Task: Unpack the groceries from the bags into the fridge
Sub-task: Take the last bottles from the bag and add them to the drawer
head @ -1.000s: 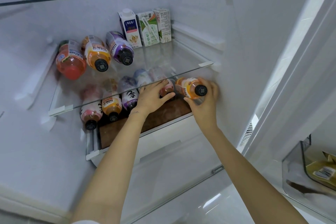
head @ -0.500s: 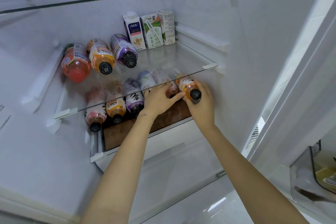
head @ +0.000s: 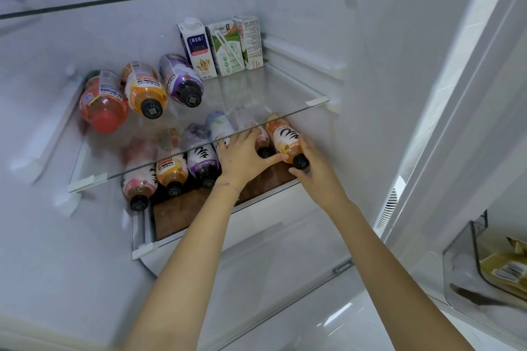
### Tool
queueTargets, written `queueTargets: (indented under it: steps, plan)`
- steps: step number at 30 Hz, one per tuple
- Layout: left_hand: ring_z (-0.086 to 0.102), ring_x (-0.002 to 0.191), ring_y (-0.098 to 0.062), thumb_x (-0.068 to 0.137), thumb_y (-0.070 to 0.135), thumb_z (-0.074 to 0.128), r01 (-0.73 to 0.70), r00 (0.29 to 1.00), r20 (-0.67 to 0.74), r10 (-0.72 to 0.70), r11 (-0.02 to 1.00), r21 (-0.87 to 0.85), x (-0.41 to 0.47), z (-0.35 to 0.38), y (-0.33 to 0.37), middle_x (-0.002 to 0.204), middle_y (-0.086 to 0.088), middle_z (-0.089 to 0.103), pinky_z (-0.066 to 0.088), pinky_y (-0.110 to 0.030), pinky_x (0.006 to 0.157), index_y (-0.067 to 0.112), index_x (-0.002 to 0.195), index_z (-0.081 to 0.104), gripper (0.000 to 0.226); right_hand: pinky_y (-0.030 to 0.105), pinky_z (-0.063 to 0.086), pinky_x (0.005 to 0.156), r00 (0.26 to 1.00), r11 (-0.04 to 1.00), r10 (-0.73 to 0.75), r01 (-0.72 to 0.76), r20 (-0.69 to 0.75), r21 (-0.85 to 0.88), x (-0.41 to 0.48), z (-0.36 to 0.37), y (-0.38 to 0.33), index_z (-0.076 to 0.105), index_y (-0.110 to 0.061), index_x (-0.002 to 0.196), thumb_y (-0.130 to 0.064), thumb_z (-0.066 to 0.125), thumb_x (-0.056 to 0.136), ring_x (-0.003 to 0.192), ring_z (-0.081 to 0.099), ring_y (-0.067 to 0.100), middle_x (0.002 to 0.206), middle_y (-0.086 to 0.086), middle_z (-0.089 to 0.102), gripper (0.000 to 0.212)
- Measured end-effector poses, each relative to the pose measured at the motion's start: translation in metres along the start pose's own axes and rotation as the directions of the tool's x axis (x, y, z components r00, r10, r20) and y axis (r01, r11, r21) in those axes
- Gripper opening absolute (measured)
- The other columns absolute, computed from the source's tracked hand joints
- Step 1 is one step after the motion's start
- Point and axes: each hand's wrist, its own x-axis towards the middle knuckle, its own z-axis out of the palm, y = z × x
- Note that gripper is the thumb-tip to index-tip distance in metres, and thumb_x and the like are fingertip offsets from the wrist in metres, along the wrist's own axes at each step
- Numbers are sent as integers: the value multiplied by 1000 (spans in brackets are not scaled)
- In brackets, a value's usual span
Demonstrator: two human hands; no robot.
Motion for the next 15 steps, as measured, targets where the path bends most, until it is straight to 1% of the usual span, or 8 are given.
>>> queueTargets:
  steps: [2,4,5,8,10,13,14,15]
  plan:
    - [37,138,-17,65,89,49,7,1000,-27,-6,1000,30,-2,3,2,152,3,40,19,-51,113,23,142,43,102,35,26,118,1000,998,25,-24,6,-49,2,2,3,19,-17,153,-6,65,88,145,23,17,160,1,20,80]
    - [40,136,-18,64,89,50,8,998,-60,-5,999,52,-2,5,3,150,3,43,20,-53,112,22,142,43,102,29,24,117,999,997,39,-38,8,-64,5,3,5,23,-16,152,-2,68,85,145,24,18,159,3,21,82]
    - [41,135,-18,64,88,51,9,998,-70,-6,999,52,-2,7,3,149,3,44,20,-53,111,22,141,44,102,29,25,117,999,997,38,-38,7,-61,6,2,5,24,-16,152,0,69,83,145,25,18,159,3,23,83]
    - [45,132,-19,64,87,54,13,995,-102,-9,999,38,0,11,3,144,3,49,22,-56,110,22,137,48,98,35,30,116,999,998,41,-40,19,-44,9,-1,6,27,-17,151,-1,71,81,142,30,19,157,4,27,84]
    - [49,128,-20,64,87,54,14,991,-135,-9,999,35,1,13,2,140,2,53,24,-56,109,23,133,52,94,36,32,115,997,998,61,-61,46,3,13,-5,6,29,-18,150,-4,73,80,141,32,18,156,2,29,84]
    - [52,125,-20,63,86,56,35,988,-154,-32,999,20,3,18,1,134,4,58,28,-57,108,25,126,56,88,37,36,113,995,989,76,-84,70,121,16,-9,7,35,-17,148,-2,75,78,137,39,17,154,1,35,81]
    - [52,123,-19,64,86,56,41,986,-161,-37,999,18,4,19,1,132,4,59,29,-56,107,26,125,57,86,34,37,112,995,983,81,-88,53,158,16,-10,8,39,-15,146,-1,75,78,135,42,17,151,2,38,78]
    - [53,123,-19,64,85,56,47,984,-174,-44,999,15,4,19,2,131,5,60,29,-56,107,26,124,58,83,28,38,111,996,979,89,-90,15,185,15,-9,8,43,-13,143,1,74,78,133,45,16,149,3,43,74]
